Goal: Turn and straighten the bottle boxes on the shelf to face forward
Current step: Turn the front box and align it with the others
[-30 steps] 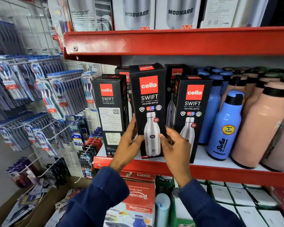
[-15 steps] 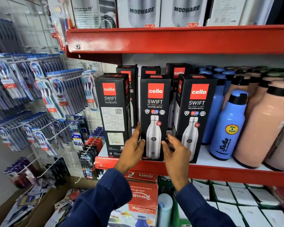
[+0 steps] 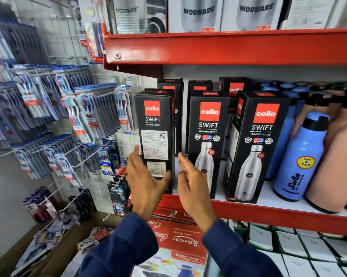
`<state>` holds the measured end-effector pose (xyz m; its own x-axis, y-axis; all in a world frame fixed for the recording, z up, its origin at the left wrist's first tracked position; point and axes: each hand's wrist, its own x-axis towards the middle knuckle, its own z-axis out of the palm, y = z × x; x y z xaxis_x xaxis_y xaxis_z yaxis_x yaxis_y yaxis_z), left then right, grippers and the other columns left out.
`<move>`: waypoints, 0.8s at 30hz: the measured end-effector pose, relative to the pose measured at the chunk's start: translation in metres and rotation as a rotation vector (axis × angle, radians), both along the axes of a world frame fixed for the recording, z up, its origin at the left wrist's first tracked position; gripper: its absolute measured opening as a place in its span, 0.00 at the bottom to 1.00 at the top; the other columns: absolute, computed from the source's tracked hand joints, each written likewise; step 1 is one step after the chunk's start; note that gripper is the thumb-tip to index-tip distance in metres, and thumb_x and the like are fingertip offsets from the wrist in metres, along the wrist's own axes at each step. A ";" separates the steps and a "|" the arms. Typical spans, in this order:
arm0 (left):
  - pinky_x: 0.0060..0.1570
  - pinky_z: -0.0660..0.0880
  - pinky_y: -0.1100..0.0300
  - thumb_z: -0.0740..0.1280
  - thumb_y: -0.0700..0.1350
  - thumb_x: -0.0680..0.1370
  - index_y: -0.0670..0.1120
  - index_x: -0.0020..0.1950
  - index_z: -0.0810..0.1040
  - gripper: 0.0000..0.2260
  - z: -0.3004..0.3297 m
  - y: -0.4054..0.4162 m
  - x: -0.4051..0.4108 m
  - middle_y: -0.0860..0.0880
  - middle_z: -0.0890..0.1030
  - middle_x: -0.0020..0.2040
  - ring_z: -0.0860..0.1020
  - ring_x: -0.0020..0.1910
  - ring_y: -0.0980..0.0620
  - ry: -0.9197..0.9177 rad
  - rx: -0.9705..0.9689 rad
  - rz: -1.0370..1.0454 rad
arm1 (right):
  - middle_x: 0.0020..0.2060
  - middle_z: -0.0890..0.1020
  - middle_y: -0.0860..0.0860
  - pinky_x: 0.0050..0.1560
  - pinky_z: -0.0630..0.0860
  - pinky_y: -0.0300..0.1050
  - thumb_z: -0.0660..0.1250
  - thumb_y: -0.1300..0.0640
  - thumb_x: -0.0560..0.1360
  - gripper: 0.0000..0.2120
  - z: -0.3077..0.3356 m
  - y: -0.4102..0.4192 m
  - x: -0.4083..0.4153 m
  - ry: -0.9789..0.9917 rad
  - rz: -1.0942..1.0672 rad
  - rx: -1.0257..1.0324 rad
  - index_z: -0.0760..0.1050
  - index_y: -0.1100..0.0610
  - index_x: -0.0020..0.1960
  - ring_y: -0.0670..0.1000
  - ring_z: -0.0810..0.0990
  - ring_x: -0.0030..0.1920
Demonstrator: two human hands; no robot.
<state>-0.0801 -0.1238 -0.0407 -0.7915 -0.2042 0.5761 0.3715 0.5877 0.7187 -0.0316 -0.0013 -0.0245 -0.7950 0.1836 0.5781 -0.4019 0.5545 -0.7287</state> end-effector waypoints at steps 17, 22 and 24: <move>0.61 0.80 0.54 0.70 0.34 0.69 0.55 0.75 0.68 0.36 0.000 -0.049 -0.073 0.49 0.82 0.63 0.80 0.64 0.47 -0.199 0.466 -0.599 | 0.57 0.83 0.59 0.52 0.76 0.37 0.61 0.55 0.80 0.22 -0.014 -0.033 -0.047 -0.092 -0.179 0.006 0.67 0.59 0.73 0.56 0.83 0.53; 0.63 0.78 0.56 0.62 0.34 0.70 0.55 0.78 0.65 0.37 -0.008 -0.044 -0.074 0.50 0.78 0.71 0.76 0.70 0.51 -0.327 0.416 -0.712 | 0.41 0.83 0.54 0.31 0.67 0.24 0.62 0.53 0.80 0.17 -0.031 -0.034 -0.051 -0.135 -0.231 0.002 0.73 0.59 0.65 0.45 0.75 0.32; 0.60 0.79 0.61 0.61 0.32 0.74 0.54 0.78 0.66 0.34 -0.013 -0.044 -0.073 0.52 0.79 0.71 0.77 0.68 0.54 -0.326 0.406 -0.706 | 0.44 0.85 0.53 0.35 0.70 0.24 0.63 0.53 0.80 0.16 -0.037 -0.034 -0.049 -0.111 -0.242 0.001 0.74 0.59 0.65 0.45 0.79 0.36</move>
<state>-0.1531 -0.1680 -0.0534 -0.9229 0.2551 0.2885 0.2917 -0.0259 0.9562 -0.0810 -0.0354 -0.0615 -0.7863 0.3758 0.4904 -0.1753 0.6253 -0.7604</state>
